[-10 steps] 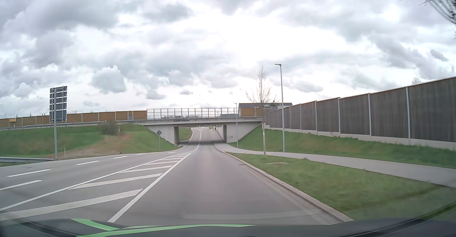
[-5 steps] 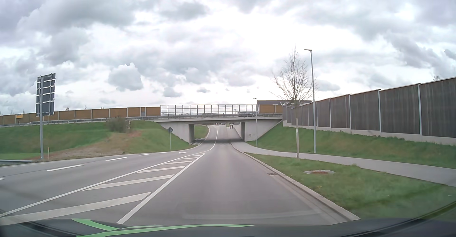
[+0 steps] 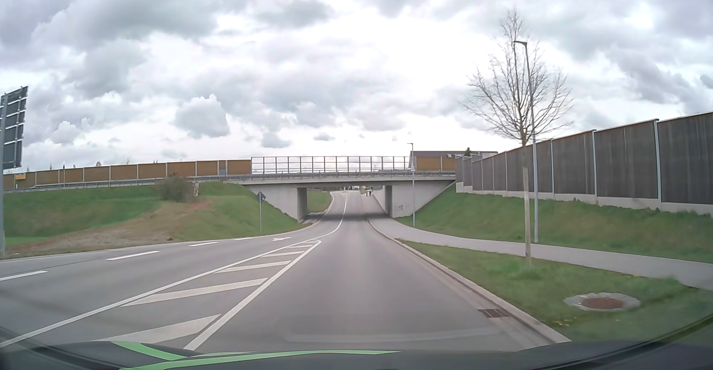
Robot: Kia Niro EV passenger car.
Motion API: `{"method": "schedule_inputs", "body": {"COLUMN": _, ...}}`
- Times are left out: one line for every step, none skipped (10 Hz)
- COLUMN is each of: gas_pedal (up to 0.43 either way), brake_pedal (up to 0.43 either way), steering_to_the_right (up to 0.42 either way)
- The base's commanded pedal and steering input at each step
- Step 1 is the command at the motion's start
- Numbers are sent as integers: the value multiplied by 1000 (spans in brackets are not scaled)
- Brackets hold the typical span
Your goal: Follow the waypoints while adhering to traffic rules and regulations
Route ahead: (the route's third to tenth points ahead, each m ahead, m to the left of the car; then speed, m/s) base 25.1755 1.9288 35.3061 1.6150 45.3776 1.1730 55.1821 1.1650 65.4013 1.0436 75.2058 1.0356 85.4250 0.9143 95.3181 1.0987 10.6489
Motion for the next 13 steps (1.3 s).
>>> {"method": "schedule_inputs", "body": {"gas_pedal": 350, "brake_pedal": 0, "steering_to_the_right": -10}}
{"method": "schedule_inputs", "body": {"gas_pedal": 339, "brake_pedal": 0, "steering_to_the_right": -10}}
{"method": "schedule_inputs", "body": {"gas_pedal": 339, "brake_pedal": 0, "steering_to_the_right": -10}}
{"method": "schedule_inputs", "body": {"gas_pedal": 331, "brake_pedal": 0, "steering_to_the_right": -9}}
{"method": "schedule_inputs", "body": {"gas_pedal": 319, "brake_pedal": 0, "steering_to_the_right": -8}}
{"method": "schedule_inputs", "body": {"gas_pedal": 319, "brake_pedal": 0, "steering_to_the_right": -7}}
{"method": "schedule_inputs", "body": {"gas_pedal": 311, "brake_pedal": 0, "steering_to_the_right": -5}}
{"method": "schedule_inputs", "body": {"gas_pedal": 299, "brake_pedal": 0, "steering_to_the_right": -3}}
{"method": "schedule_inputs", "body": {"gas_pedal": 299, "brake_pedal": 0, "steering_to_the_right": -2}}
{"method": "schedule_inputs", "body": {"gas_pedal": 268, "brake_pedal": 0, "steering_to_the_right": -2}}
{"method": "schedule_inputs", "body": {"gas_pedal": 248, "brake_pedal": 0, "steering_to_the_right": -2}}
{"method": "schedule_inputs", "body": {"gas_pedal": 228, "brake_pedal": 0, "steering_to_the_right": -2}}
{"method": "schedule_inputs", "body": {"gas_pedal": 177, "brake_pedal": 0, "steering_to_the_right": -2}}
